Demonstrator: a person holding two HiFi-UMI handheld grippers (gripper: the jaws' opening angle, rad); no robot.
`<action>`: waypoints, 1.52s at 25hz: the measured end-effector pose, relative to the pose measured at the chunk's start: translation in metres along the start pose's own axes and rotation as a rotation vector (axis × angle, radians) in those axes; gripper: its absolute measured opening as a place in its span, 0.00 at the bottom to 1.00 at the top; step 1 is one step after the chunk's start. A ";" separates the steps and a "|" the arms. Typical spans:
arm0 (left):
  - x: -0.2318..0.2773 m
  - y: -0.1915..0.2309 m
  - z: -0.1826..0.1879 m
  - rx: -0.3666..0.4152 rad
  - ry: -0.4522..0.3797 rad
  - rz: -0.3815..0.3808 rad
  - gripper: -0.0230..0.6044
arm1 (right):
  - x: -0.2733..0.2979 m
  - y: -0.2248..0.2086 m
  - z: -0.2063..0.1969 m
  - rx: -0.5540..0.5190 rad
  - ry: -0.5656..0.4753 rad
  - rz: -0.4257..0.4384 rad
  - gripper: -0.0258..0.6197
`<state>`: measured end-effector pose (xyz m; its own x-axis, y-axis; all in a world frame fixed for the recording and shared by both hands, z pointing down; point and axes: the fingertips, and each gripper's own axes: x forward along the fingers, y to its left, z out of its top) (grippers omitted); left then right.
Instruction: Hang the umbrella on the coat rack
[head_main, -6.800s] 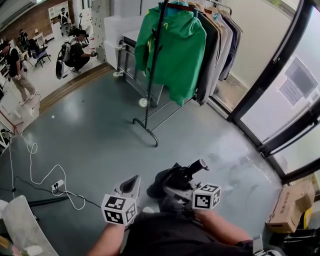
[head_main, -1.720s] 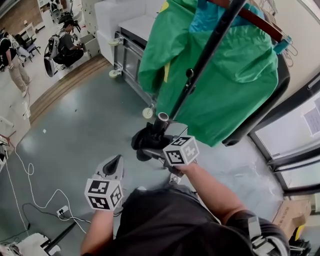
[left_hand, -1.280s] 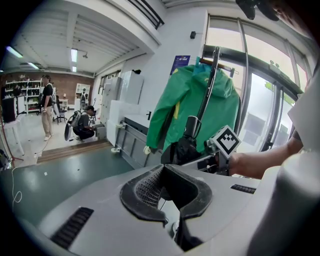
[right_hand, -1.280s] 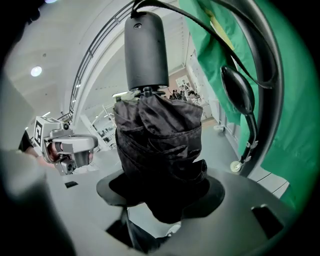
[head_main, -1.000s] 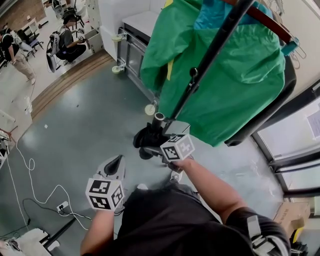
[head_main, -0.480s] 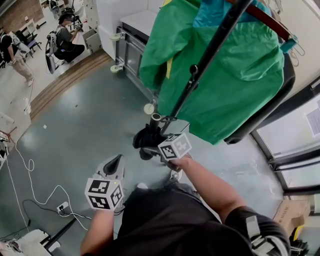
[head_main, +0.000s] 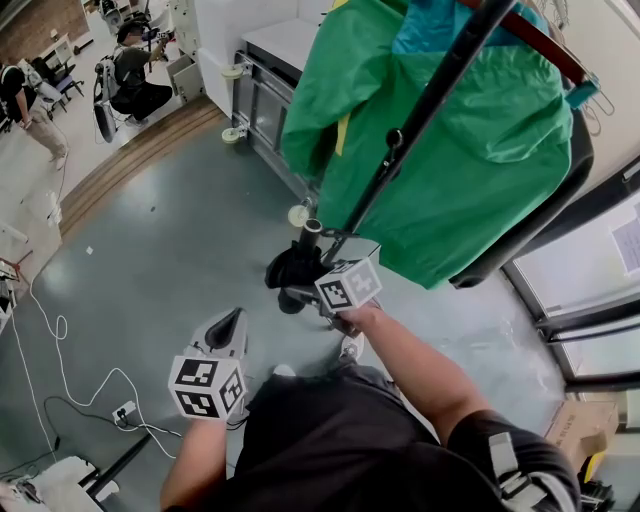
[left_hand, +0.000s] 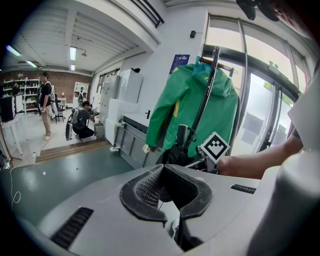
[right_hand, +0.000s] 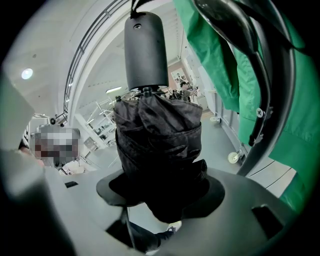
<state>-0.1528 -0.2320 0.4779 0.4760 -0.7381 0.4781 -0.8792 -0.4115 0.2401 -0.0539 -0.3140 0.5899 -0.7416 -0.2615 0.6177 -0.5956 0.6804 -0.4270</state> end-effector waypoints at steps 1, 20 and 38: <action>0.000 0.000 0.000 -0.001 0.001 0.001 0.06 | 0.002 -0.001 0.001 0.011 -0.003 0.002 0.42; 0.003 0.010 0.002 -0.013 0.005 0.021 0.06 | 0.021 -0.021 -0.034 0.068 0.054 -0.037 0.42; 0.001 0.008 0.000 0.002 0.014 0.010 0.06 | 0.030 -0.057 -0.145 0.135 0.270 -0.142 0.42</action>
<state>-0.1592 -0.2355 0.4802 0.4672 -0.7348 0.4918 -0.8837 -0.4056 0.2336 0.0026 -0.2613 0.7290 -0.5501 -0.1440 0.8226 -0.7362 0.5486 -0.3963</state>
